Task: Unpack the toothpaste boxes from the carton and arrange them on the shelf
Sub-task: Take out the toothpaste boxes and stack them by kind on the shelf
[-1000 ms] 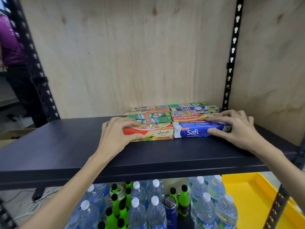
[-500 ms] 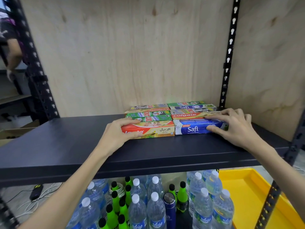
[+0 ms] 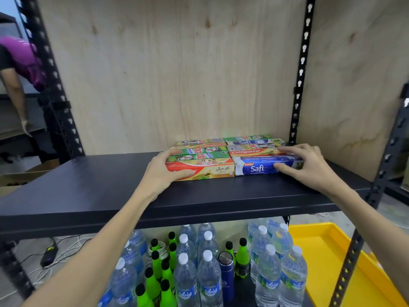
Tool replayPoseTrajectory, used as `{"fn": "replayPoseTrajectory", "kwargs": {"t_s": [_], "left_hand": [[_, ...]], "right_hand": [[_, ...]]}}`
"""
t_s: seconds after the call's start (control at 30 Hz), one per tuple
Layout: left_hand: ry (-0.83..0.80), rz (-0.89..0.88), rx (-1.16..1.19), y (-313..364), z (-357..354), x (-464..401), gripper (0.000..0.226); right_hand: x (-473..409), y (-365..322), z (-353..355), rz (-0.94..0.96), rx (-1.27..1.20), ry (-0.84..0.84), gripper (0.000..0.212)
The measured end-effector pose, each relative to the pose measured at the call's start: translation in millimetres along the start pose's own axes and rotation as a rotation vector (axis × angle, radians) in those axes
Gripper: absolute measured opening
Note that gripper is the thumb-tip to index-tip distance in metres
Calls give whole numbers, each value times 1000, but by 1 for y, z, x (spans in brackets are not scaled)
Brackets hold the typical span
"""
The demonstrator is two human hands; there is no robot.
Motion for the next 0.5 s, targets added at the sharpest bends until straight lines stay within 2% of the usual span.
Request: {"fn": "replayPoseTrajectory", "kwargs": {"t_s": [0.17, 0.4, 0.5], "left_hand": [[35, 31, -12, -4, 3, 1, 87], [57, -94, -148, 12, 9, 28, 79], [143, -202, -74, 23, 16, 71, 69]], "right_hand": [[10, -10, 4, -15, -90, 5, 62], [50, -46, 7, 8, -208, 26, 59], [83, -81, 6, 29, -291, 91, 53]]}}
Point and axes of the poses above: each hand's wrist, its own x-axis away from the middle knuckle, its own z-axis out of the back of the hand, y = z × x, the point moved 3 cm from there along -x, towards the middle knuckle, and after that the axes turned 14 degrees about y, right-handed, at the moved point
